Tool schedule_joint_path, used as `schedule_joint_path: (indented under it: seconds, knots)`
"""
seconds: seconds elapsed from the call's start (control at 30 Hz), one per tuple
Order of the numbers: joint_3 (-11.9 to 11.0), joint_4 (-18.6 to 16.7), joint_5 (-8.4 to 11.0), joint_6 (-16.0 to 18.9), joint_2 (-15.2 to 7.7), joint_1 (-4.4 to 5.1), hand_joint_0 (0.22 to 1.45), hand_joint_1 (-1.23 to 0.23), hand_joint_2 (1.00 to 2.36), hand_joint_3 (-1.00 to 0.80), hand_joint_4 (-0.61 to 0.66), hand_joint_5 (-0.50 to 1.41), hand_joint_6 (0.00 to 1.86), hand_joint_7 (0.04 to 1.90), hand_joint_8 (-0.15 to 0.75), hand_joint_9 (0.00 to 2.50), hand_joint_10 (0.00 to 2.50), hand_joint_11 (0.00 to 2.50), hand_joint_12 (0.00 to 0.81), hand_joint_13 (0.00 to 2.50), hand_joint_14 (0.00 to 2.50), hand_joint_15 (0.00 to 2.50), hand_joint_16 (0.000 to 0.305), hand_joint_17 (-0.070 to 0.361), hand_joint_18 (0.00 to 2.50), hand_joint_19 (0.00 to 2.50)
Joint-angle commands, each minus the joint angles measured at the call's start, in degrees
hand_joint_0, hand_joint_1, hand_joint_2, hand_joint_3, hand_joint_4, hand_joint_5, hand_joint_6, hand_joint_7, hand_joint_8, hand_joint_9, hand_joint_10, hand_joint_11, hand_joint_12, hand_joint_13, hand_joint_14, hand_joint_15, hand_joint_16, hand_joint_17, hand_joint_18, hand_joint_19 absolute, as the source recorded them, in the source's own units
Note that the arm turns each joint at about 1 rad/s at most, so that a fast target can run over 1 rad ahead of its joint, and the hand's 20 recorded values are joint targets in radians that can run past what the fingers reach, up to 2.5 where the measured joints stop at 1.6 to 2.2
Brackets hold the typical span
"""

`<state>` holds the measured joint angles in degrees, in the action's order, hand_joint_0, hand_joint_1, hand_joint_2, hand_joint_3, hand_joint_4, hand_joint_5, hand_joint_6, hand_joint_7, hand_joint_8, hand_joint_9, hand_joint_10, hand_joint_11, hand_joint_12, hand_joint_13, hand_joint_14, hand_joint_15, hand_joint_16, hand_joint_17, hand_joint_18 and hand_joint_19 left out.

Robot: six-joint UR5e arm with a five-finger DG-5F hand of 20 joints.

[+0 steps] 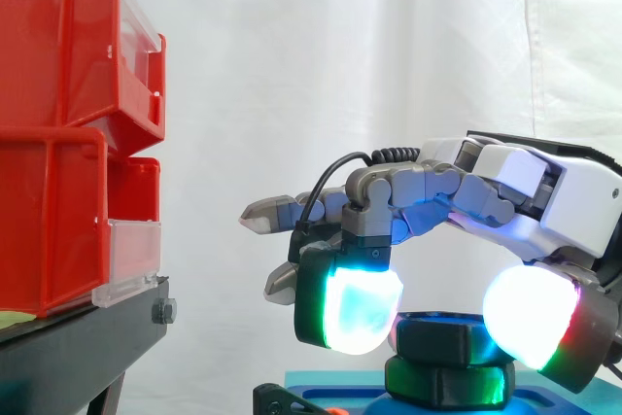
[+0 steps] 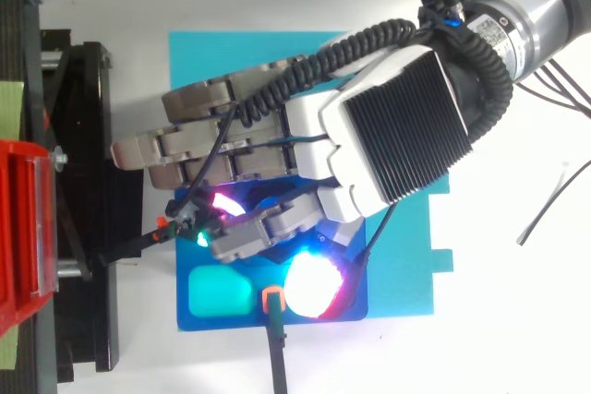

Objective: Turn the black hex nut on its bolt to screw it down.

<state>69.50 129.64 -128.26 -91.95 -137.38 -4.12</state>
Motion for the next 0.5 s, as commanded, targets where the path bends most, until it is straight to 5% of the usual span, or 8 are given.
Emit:
schedule_joint_path:
  seconds: [0.0,0.47]
  knots:
    - [0.02,-0.62,-0.06,0.01,0.01,-0.01,0.43,-0.14,1.00,-0.50,0.21,-0.04,0.58,1.52,0.224,0.82,0.00,0.00,0.367,0.51,0.00,0.00,0.056,0.126,0.60,0.56]
    - [-0.68,-2.99,-0.85,0.63,0.01,0.69,0.42,-0.13,1.00,-0.50,0.22,-0.04,0.52,1.57,0.217,0.80,0.00,0.00,0.369,0.51,0.00,0.00,0.057,0.128,0.59,0.56]
